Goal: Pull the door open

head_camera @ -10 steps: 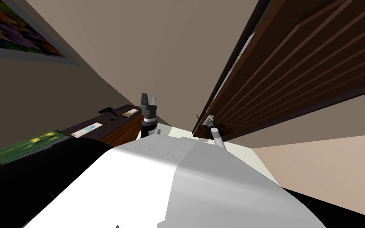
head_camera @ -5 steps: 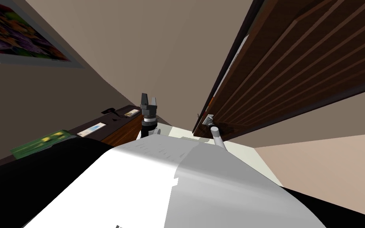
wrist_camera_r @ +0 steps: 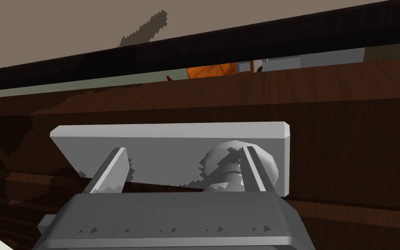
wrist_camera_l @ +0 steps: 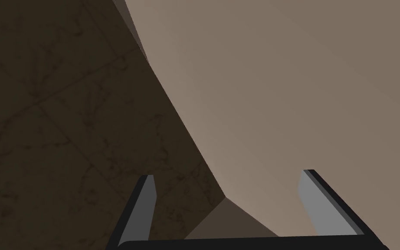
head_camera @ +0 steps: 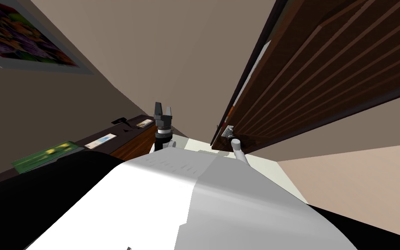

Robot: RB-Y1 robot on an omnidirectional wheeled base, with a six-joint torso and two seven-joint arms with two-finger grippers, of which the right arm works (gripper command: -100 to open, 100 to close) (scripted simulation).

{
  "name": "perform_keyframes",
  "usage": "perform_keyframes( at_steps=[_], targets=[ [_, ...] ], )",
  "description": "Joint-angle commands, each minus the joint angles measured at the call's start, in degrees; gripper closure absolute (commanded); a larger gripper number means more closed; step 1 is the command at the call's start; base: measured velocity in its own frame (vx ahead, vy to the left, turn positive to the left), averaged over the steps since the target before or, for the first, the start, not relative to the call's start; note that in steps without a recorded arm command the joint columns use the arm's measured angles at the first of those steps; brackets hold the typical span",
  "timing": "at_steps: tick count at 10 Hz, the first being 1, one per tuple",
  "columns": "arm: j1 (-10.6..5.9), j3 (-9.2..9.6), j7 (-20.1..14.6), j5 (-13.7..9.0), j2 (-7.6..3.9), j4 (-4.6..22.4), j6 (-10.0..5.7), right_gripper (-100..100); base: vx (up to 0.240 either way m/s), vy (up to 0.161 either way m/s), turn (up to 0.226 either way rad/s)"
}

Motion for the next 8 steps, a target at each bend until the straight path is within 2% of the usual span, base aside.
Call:
perform_keyframes(
  at_steps=[1,3,4,5,6,8],
  targets=[
    [1.40,-1.20,-1.75,0.47,0.05,0.61,0.97,100,-0.041,-0.019,0.014],
    [1.40,-1.20,-1.75,0.17,0.05,0.61,0.97,100,-0.010,-0.009,-0.003],
    [1.62,-1.50,-3.01,-2.08,0.15,0.40,2.37,100,-0.031,-0.010,0.004],
    [1.62,-1.50,-3.01,-2.08,0.15,0.40,2.37,100,-0.045,-0.015,0.016],
    [1.86,-1.81,-4.33,-4.91,0.26,0.19,3.85,100,-0.043,-0.023,-0.005],
    [1.86,-1.81,-4.33,-4.91,0.26,0.19,3.85,100,-0.027,-0.022,-0.009]
  ],
)
